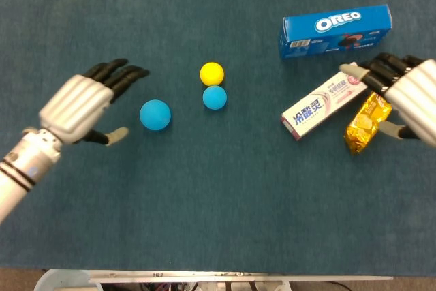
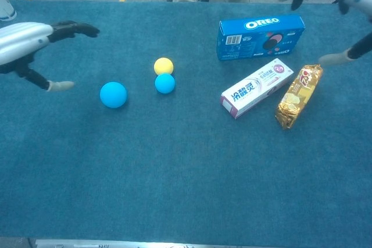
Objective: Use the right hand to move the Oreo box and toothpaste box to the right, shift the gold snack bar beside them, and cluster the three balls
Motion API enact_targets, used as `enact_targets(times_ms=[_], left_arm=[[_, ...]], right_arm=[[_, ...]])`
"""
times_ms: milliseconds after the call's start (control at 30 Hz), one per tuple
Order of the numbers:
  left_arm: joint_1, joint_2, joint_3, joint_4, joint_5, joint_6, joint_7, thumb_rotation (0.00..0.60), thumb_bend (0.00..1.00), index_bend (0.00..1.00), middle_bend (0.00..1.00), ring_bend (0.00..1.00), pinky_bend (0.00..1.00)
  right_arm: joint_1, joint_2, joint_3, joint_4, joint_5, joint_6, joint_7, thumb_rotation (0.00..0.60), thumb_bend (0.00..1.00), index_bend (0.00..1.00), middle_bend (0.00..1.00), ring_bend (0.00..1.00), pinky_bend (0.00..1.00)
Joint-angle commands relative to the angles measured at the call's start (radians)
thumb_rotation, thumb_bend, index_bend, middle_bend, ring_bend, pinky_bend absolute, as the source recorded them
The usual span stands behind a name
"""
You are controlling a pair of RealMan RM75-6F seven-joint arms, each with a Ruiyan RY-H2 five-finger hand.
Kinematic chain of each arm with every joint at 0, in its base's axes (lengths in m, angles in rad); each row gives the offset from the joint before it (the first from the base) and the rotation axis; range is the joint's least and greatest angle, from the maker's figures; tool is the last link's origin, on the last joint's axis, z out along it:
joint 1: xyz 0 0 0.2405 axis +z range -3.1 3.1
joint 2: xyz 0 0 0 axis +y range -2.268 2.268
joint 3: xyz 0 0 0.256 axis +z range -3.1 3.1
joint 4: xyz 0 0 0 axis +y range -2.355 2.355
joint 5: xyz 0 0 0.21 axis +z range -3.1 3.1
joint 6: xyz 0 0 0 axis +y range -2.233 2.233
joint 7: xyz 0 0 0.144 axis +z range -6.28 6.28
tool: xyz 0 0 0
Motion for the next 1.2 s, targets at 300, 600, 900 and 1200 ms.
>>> enact_targets(times_ms=[300,600,900,1200], left_arm=[[-0.130,-0.126,-0.041,0.045,0.002,-0.105,0.043,0.600,0.26,0.18,0.14,0.05,0.13],[-0.229,-0.193,-0.083,0.061,-0.130,-0.248,0.180,0.600,0.26,0.19,0.12,0.04,0.11],[-0.283,-0.263,-0.093,0.079,-0.300,-0.290,0.427,0.328,0.26,0.20,0.03,0.00,0.00],[-0.341,-0.325,-0.089,0.086,-0.464,-0.311,0.569,0.154,0.25,0.20,0.00,0.00,0.00]], right_arm=[[-0.064,0.013,0.004,0.043,-0.013,0.056,0.074,0.600,0.00,0.19,0.33,0.28,0.53],[-0.081,0.001,0.018,0.083,0.000,0.054,0.111,0.600,0.00,0.19,0.33,0.29,0.53],[-0.089,-0.011,0.027,0.109,0.005,0.038,0.129,0.600,0.00,0.19,0.33,0.29,0.53],[-0.092,-0.028,0.034,0.131,0.016,0.022,0.141,0.600,0.00,0.19,0.33,0.29,0.53]])
